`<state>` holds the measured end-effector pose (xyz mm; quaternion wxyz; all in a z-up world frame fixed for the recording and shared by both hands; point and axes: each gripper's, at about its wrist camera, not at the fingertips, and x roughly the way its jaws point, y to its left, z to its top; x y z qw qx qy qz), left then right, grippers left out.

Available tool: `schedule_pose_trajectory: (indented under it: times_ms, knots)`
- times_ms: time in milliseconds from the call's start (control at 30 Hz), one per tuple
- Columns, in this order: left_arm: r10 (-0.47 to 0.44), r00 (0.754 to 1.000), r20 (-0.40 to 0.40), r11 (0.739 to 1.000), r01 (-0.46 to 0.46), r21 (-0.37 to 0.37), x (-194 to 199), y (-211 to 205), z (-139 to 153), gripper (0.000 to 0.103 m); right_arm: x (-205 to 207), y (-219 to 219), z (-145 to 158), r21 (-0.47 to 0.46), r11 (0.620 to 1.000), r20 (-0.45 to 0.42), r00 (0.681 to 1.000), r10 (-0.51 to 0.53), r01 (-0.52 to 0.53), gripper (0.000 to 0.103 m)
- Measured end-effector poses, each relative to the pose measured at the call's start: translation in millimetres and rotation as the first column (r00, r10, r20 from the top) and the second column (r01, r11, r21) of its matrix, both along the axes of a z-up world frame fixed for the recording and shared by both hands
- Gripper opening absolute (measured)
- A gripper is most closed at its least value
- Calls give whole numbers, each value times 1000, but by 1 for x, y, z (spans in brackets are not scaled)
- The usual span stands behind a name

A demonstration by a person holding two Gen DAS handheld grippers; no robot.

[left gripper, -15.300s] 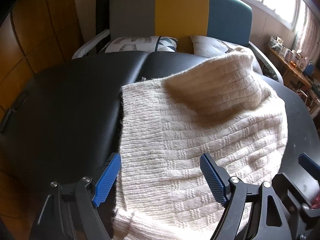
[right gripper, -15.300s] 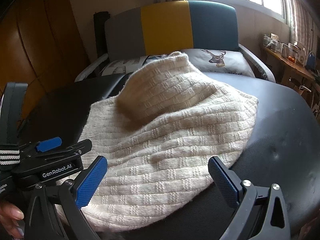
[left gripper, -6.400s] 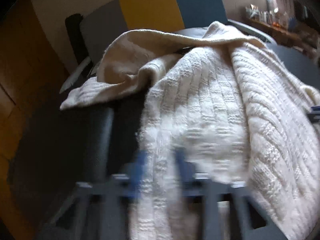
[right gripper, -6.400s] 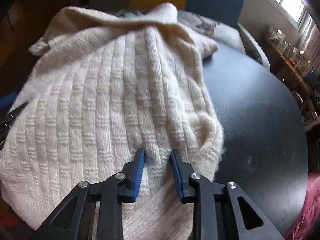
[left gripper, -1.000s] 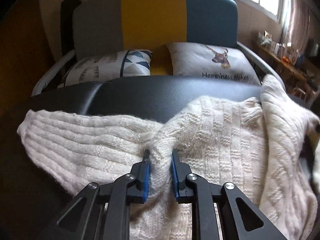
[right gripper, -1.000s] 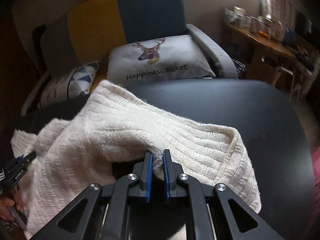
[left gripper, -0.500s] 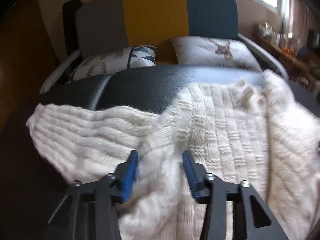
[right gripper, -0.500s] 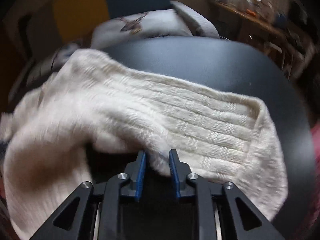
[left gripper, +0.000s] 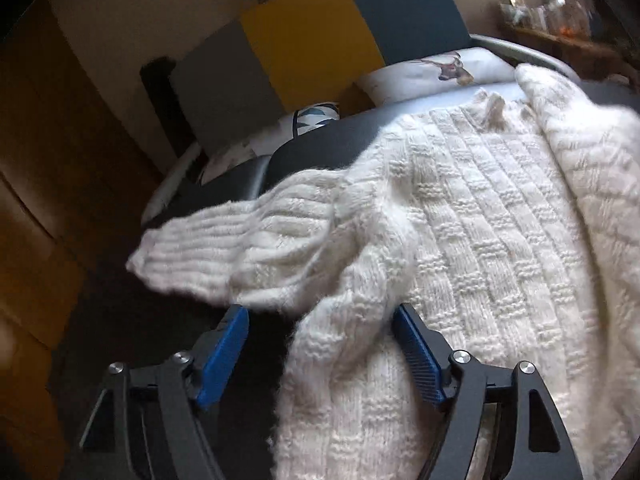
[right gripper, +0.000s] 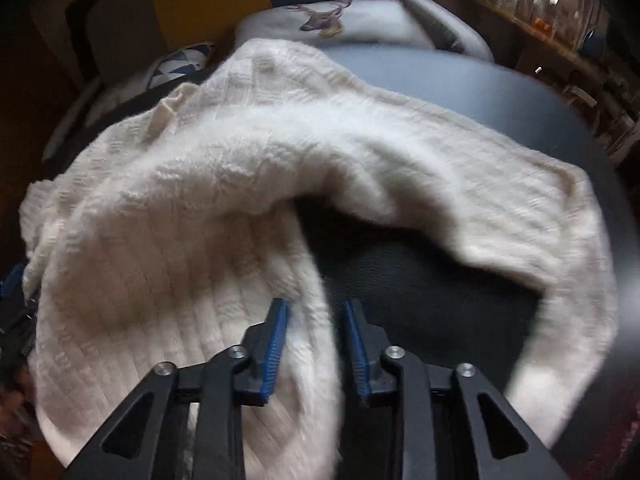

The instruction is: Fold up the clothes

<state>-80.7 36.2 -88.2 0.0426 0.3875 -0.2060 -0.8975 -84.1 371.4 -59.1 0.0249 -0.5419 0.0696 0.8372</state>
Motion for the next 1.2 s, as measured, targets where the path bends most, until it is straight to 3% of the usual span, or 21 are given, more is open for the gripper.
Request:
schedule_pose_trajectory:
  times_ms: [33, 133, 267, 500, 600, 700, 800, 833, 900, 1000, 1100, 1200]
  knots:
    - [-7, 1000, 8, 1000, 7, 18, -5, 1, 0, 64, -1, -3, -3, -11, 1000, 8, 1000, 3, -3, 8]
    - [-19, 1000, 21, 1000, 18, 24, -20, 7, -2, 42, 9, -1, -8, -22, 1000, 20, 1000, -10, 10, 6]
    - [1, 1000, 21, 1000, -1, -3, -41, 22, -6, 38, 42, 21, -3, -1, 998, 16, 998, -68, 68, 6]
    - [-4, 1000, 10, 996, 5, -87, -39, 47, -12, 26, 92, 43, -12, -31, 990, -28, 990, -142, 141, 6]
    - [-38, 999, 32, 995, 41, -86, -39, 45, -8, 28, 96, 42, -11, -29, 987, -75, 984, -160, 158, 11]
    - [-62, 997, 40, 998, 62, 18, -31, 24, 12, 32, 100, 42, 13, -28, 981, -121, 974, -194, 192, 18]
    - [-35, 999, 21, 996, 34, 78, -15, 5, 19, 47, 95, 29, 38, -70, 986, -209, 965, -160, 148, 22]
    - [-25, 999, 27, 996, 22, 87, -12, 0, 17, 58, 89, 22, 40, -76, 990, -206, 970, -130, 117, 22]
    - [-3, 999, 39, 994, -1, 105, -4, -10, 13, 64, 74, -1, 33, -71, 997, -169, 984, -55, 43, 22]
    - [7, 999, 40, 992, -12, 129, 10, -17, 0, 65, 59, -37, 10, -35, 998, -81, 996, 50, -53, 22]
    - [40, 998, 46, 986, -47, 161, 22, -20, -1, 65, 55, -61, -9, 98, 991, -34, 995, 95, -91, 23]
    - [29, 996, 89, 962, -52, 267, 26, -26, 5, 64, 55, -65, -14, 163, 983, -17, 996, 88, -84, 23]
